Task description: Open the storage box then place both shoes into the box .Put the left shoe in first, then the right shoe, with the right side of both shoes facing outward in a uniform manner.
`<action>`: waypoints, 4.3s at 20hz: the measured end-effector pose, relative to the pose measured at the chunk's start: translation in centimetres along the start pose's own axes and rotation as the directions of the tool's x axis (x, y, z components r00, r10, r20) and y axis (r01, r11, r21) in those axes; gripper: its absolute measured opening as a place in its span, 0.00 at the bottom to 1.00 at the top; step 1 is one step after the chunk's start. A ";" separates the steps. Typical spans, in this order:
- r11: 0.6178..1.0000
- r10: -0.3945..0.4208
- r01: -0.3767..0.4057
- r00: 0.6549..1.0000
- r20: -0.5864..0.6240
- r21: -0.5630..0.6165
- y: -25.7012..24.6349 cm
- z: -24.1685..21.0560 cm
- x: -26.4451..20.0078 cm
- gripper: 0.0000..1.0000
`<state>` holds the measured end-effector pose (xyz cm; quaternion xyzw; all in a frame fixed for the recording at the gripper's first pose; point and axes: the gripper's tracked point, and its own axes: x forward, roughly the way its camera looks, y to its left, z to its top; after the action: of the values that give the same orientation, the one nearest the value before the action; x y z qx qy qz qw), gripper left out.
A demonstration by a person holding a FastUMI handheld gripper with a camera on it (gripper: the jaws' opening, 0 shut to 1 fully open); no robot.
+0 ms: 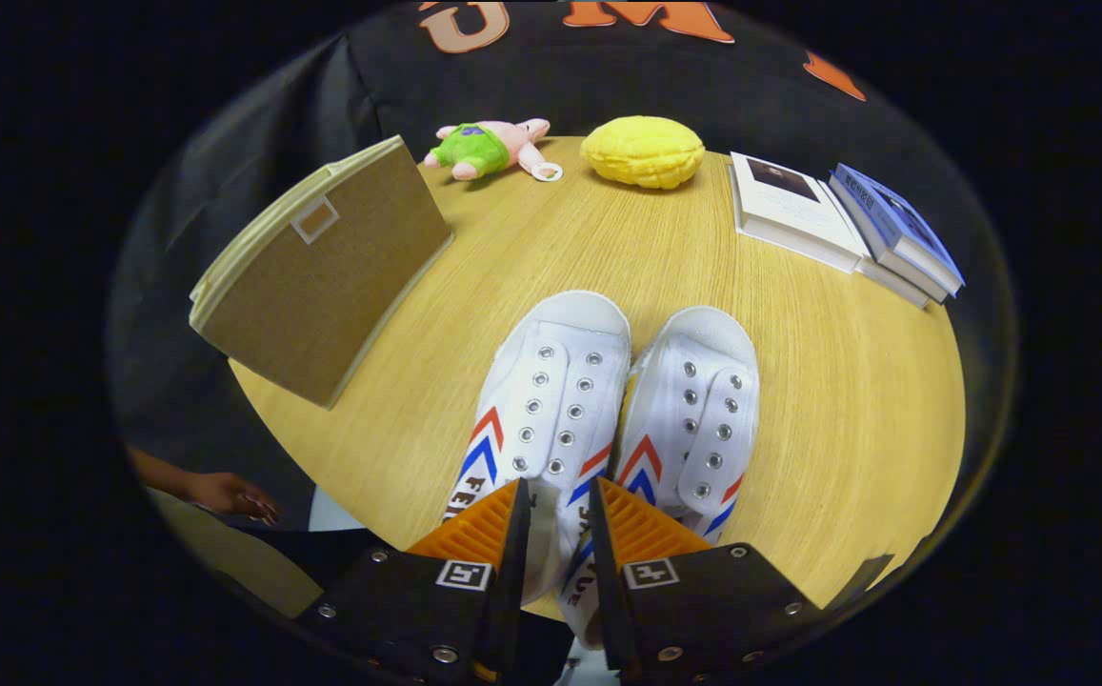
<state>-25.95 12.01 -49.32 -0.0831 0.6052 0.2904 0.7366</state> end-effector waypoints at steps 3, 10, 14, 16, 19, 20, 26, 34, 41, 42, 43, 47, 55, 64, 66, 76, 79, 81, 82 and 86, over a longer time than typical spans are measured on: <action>1.000 -0.012 0.011 1.000 -0.028 -0.023 -0.2 -0.7 -0.1 0.33; 0.999 -0.041 0.039 0.997 -0.060 -0.034 0.7 -1.0 0.9 0.47; 0.990 -0.129 0.129 0.992 -0.011 0.056 0.1 -1.0 0.9 0.46; 0.988 -0.144 0.146 0.989 -0.037 0.058 -0.4 -1.2 0.7 0.45; 0.991 -0.094 0.099 0.994 -0.061 0.091 -0.1 -1.0 1.3 0.43; 0.990 -0.095 0.104 0.991 -0.092 0.095 0.0 -1.1 1.5 0.42; 0.979 -0.072 0.092 0.991 -0.111 0.182 0.5 -1.0 2.2 0.26; 0.919 0.000 -0.038 0.995 0.097 0.392 2.5 3.0 1.7 0.01; 0.908 0.059 -0.151 0.969 0.238 0.391 5.1 8.4 -0.8 0.01; 0.904 0.065 -0.166 0.964 0.257 0.394 5.3 9.3 -1.4 0.01; 0.902 0.072 -0.178 0.960 0.270 0.393 5.9 10.5 -2.1 0.00; 0.902 0.103 -0.231 0.936 0.337 0.365 8.0 15.5 -5.4 0.01; 0.904 0.296 -0.377 0.891 0.344 0.200 18.3 23.5 -8.1 0.00; 0.934 0.329 -0.353 0.911 0.250 0.058 24.7 24.3 -1.3 0.01; 0.941 0.323 -0.337 0.920 0.224 0.029 25.6 23.7 -0.2 0.01; 0.950 0.303 -0.287 0.942 0.145 -0.127 26.6 21.8 2.0 0.01; 0.957 0.291 -0.290 0.952 0.095 -0.020 26.2 21.7 3.2 0.01; 0.957 0.284 -0.287 0.956 0.071 0.046 26.3 22.0 3.7 0.01; 0.954 0.282 -0.286 0.958 0.050 0.096 26.4 22.2 4.0 0.01; 0.940 0.273 -0.269 0.962 0.012 0.210 25.8 21.3 3.8 0.02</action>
<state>-21.23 44.48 -41.59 0.0765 0.6445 0.3229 0.6888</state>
